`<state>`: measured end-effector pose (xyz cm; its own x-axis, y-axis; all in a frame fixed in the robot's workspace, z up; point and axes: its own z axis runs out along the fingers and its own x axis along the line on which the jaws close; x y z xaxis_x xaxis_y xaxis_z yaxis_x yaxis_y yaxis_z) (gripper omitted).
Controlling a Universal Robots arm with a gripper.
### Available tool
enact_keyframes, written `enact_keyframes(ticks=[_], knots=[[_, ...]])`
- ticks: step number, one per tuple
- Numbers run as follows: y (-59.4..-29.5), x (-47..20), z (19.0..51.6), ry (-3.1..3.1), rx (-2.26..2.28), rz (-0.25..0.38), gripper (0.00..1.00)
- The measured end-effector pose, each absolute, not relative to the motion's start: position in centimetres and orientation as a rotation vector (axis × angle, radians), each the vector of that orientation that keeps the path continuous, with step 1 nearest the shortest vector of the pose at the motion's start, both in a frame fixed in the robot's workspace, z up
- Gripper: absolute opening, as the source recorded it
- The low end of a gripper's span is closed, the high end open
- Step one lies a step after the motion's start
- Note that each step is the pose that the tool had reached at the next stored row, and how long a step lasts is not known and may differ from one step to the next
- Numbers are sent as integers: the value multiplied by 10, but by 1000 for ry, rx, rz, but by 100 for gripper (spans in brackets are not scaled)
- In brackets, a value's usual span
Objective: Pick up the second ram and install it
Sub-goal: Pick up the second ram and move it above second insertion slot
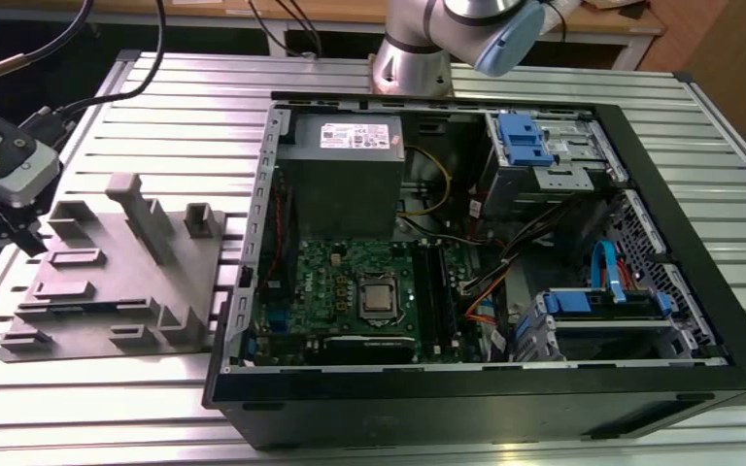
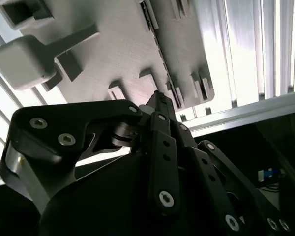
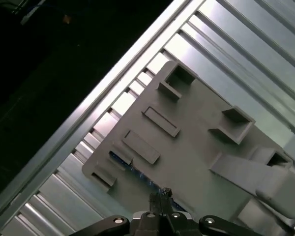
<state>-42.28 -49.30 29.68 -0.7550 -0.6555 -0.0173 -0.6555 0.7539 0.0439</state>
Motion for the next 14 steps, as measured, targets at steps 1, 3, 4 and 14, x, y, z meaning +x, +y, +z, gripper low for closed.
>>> enact_keyframes(ticks=[1, 3, 4, 14], knots=[[-493, -423, 297, 2931, -1127, 74, 7], [-493, -423, 296, 2911, -1179, 74, 7], [-493, -423, 296, 2901, -1206, 74, 7], [-493, -423, 295, 2784, -1466, 74, 7]])
